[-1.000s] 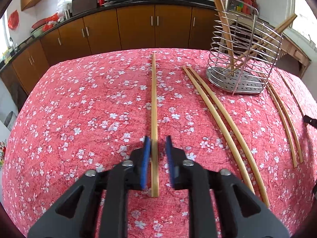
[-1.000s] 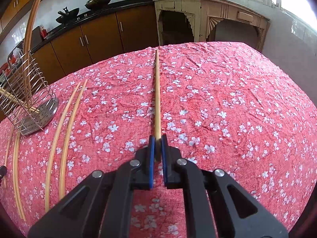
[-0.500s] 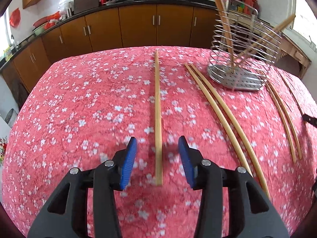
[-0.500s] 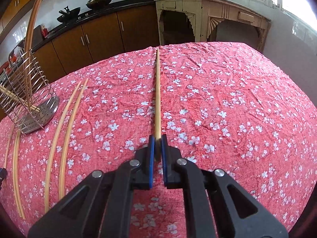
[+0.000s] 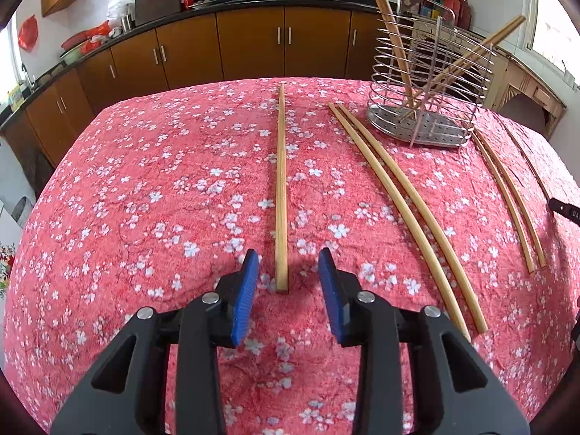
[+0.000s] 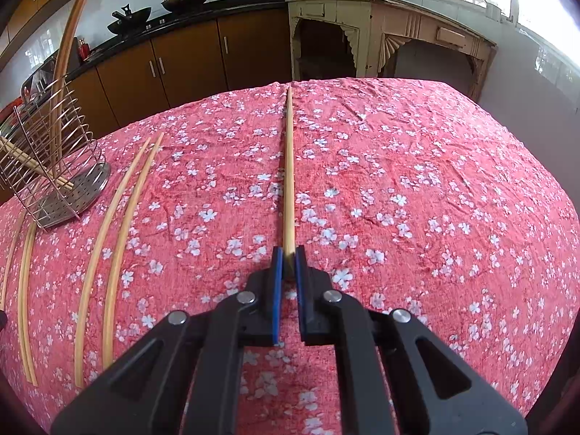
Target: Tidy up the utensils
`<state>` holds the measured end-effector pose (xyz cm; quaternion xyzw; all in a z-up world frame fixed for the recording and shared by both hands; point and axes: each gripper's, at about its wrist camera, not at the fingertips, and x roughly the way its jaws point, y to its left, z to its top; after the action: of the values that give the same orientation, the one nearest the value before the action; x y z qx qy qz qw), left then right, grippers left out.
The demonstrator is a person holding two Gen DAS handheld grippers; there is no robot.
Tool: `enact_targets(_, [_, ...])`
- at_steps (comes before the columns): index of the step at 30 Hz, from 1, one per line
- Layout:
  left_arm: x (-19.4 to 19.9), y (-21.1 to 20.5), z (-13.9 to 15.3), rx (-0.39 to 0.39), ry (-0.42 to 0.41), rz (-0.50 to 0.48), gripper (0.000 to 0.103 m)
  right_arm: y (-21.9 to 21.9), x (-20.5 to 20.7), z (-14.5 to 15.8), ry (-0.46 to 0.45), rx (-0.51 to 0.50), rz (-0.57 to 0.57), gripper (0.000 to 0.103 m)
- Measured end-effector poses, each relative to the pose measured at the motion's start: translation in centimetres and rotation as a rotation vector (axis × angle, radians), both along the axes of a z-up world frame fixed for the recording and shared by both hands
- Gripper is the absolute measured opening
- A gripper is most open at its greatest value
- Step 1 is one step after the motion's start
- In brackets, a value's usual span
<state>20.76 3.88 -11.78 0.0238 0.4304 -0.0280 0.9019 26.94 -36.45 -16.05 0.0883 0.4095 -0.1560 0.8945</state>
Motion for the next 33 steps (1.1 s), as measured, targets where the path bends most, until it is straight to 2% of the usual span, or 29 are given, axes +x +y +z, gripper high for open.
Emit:
enact_targets(2, [-0.3,-0.1,0.0,0.005,0.000,0.001,0.032,0.0,0.0,0.0,0.001,-0.002,0.000,0.008])
enact_targets(6, [-0.7,0.1,0.0,0.007,-0.002,0.021,0.018,0.2,-0.1,0.0,0.000,0.000,0.001,0.008])
enact_targets(11, [-1.5,-0.2,0.0,0.026,-0.003,0.007,0.007,0.1,-0.1,0.0,-0.002,0.002,0.002,0.008])
enact_targets(14, [-1.6,-0.4,0.0,0.040,-0.004,-0.014,0.007,-0.2,-0.6,0.3,-0.019,0.012,-0.006,0.008])
enact_targets(16, [-1.6,-0.2,0.1,0.024,-0.009,-0.019,0.007,0.0,-1.3,1.0,-0.053,-0.015,0.000,0.008])
enact_targets(18, [-2.0,0.3,0.8,0.007,-0.040,-0.021,0.007,0.3,-2.1,2.0,-0.096,-0.050,0.004,0.008])
enact_targets(25, [-4.1,1.5,5.7,-0.028,-0.246,-0.016,0.007,1.3,-4.9,7.1,-0.277,-0.160,0.014,0.008])
enact_targets(28, [-4.8,2.0,8.0,-0.047,-0.342,-0.002,0.007,1.7,-5.7,9.1,-0.340,-0.180,0.023,0.008])
enact_targets(33, [-5.5,2.0,10.8,-0.075,-0.449,0.016,0.007,2.0,-6.4,11.4,-0.411,-0.195,0.037,0.008])
